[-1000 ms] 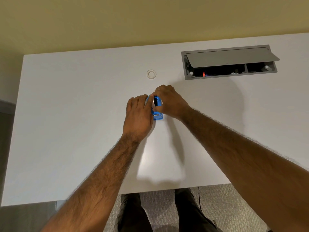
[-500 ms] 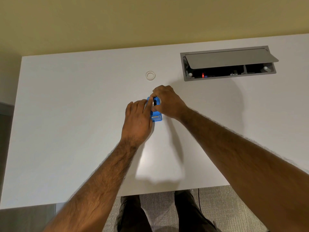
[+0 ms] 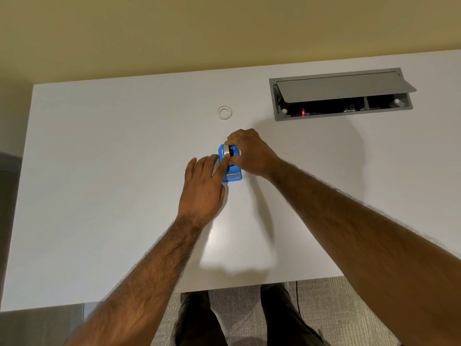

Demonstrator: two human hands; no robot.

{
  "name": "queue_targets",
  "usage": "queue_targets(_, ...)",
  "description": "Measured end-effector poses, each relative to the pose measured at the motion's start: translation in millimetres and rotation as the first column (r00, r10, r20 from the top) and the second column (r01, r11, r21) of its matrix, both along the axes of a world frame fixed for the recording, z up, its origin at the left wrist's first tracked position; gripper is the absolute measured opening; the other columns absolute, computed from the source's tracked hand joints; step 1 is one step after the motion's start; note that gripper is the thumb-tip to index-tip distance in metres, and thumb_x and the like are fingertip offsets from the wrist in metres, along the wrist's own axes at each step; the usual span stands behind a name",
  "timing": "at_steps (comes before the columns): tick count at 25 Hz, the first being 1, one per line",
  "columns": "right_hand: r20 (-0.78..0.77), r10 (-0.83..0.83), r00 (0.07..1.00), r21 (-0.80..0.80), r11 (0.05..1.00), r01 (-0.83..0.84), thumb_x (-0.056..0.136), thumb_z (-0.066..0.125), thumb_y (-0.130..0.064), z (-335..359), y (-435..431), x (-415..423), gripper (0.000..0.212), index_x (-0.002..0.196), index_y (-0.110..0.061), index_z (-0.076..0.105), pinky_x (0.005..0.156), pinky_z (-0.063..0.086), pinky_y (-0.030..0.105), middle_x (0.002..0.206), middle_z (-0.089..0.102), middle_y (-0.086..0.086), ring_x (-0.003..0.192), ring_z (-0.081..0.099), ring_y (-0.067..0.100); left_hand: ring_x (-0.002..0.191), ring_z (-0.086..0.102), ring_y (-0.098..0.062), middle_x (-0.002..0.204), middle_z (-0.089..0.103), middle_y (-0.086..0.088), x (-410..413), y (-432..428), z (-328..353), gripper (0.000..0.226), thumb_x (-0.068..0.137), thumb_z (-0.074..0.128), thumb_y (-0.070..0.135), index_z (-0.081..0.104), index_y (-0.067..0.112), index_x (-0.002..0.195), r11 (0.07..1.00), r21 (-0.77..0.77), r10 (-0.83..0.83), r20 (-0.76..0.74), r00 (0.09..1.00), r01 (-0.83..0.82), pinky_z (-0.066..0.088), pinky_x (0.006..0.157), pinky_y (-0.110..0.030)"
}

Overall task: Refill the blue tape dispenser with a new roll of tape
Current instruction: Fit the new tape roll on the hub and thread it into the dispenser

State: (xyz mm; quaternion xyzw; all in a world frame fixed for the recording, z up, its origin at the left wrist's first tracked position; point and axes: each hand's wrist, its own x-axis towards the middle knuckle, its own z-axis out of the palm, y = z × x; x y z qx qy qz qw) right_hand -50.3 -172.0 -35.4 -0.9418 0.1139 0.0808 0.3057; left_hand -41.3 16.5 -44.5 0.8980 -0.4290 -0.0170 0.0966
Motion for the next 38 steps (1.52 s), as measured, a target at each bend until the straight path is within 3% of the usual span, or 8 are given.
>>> queue_targets(3, 0.008, 0.034, 0.999, -0.021, 0.999, -0.034, 0.08, 0.066, -0.034, -2, 1, 6, 0.021, 0.091, -0.017, 0.06, 0.085, 0.052, 0.039, 0.085, 0.053, -0.007, 0.082, 0.049, 0.014, 0.121, 0.051, -0.031, 0.134, 0.054, -0.012, 1, -4, -2, 0.059, 0.089, 0.028, 0.018, 0.039, 0.012, 0.147, 1.0, 0.007, 0.019, -0.002, 1.0, -0.019, 0.031, 0.111, -0.051)
queue_targets(7, 0.058, 0.009, 0.998, 0.01, 1.0, -0.01, 0.08, 0.068, -0.029, -3, 1, 6, 0.028, 0.101, -0.016, 0.056, 0.079, 0.054, 0.039, 0.092, 0.059, -0.002, 0.085, 0.051, 0.016, 0.123, 0.051, -0.03, 0.134, 0.054, -0.012, 2, -7, -2, 0.058, 0.09, 0.029, 0.019, 0.041, 0.012, 0.146, 1.0, 0.006, 0.012, -0.004, 1.0, -0.012, 0.029, 0.113, -0.052)
queue_targets(10, 0.071, 0.001, 0.998, 0.031, 1.0, -0.003, 0.077, 0.07, -0.029, -2, 6, 2, 0.031, 0.095, -0.021, 0.046, 0.07, 0.054, 0.04, 0.086, 0.055, -0.004, 0.079, 0.049, 0.016, 0.125, 0.05, -0.029, 0.135, 0.054, -0.011, 6, -8, -5, 0.056, 0.092, 0.036, 0.019, 0.04, 0.011, 0.147, 1.0, -0.011, 0.023, -0.004, 1.0, -0.023, 0.029, 0.113, -0.051)
queue_targets(18, 0.042, 0.012, 0.999, -0.024, 1.0, -0.011, 0.076, 0.074, -0.036, -2, 0, 4, 0.027, 0.093, -0.019, 0.06, 0.084, 0.048, 0.032, 0.096, 0.058, -0.005, 0.091, 0.051, 0.014, 0.125, 0.049, -0.028, 0.136, 0.052, -0.009, 15, -17, -5, 0.06, 0.089, 0.045, 0.02, 0.036, 0.011, 0.148, 0.999, -0.002, 0.033, -0.012, 0.999, -0.033, 0.029, 0.112, -0.05)
queue_targets(25, 0.044, 0.001, 0.999, 0.002, 1.0, -0.001, 0.078, 0.071, -0.037, -5, -1, 2, 0.03, 0.098, -0.016, 0.062, 0.088, 0.049, 0.035, 0.104, 0.064, -0.001, 0.095, 0.054, 0.016, 0.124, 0.049, -0.029, 0.135, 0.053, -0.01, 3, -8, -5, 0.059, 0.091, 0.033, 0.018, 0.035, 0.012, 0.15, 0.999, -0.027, 0.042, -0.01, 0.999, -0.043, 0.028, 0.114, -0.051)
queue_targets(31, 0.07, 0.036, 0.997, -0.018, 0.999, -0.034, 0.078, 0.069, -0.036, -2, 0, 3, 0.023, 0.083, -0.019, 0.055, 0.081, 0.051, 0.036, 0.081, 0.048, -0.009, 0.076, 0.046, 0.013, 0.126, 0.049, -0.031, 0.137, 0.052, -0.013, -2, 4, -8, 0.059, 0.089, 0.045, 0.011, 0.038, 0.014, 0.147, 0.998, -0.062, 0.029, 0.006, 1.0, -0.029, 0.028, 0.115, -0.052)
queue_targets(35, 0.074, 0.059, 0.996, -0.02, 0.998, -0.057, 0.077, 0.069, -0.038, -1, 0, 7, 0.026, 0.079, -0.024, 0.047, 0.074, 0.054, 0.04, 0.076, 0.044, -0.009, 0.072, 0.042, 0.014, 0.121, 0.051, -0.025, 0.136, 0.055, -0.007, 1, -3, -6, 0.052, 0.087, 0.05, 0.009, 0.05, 0.014, 0.139, 0.988, -0.139, 0.056, -0.045, 0.997, -0.061, 0.033, 0.11, -0.043)
queue_targets(38, 0.055, 0.044, 0.997, -0.026, 0.999, -0.043, 0.078, 0.071, -0.035, 0, 0, 4, 0.025, 0.082, -0.018, 0.054, 0.078, 0.053, 0.039, 0.08, 0.051, -0.005, 0.077, 0.047, 0.016, 0.12, 0.049, -0.02, 0.134, 0.057, -0.003, 3, -12, 0, 0.04, 0.09, 0.056, 0.015, 0.057, 0.016, 0.129, 0.944, -0.271, 0.124, -0.233, 0.964, -0.187, 0.035, 0.105, -0.033)
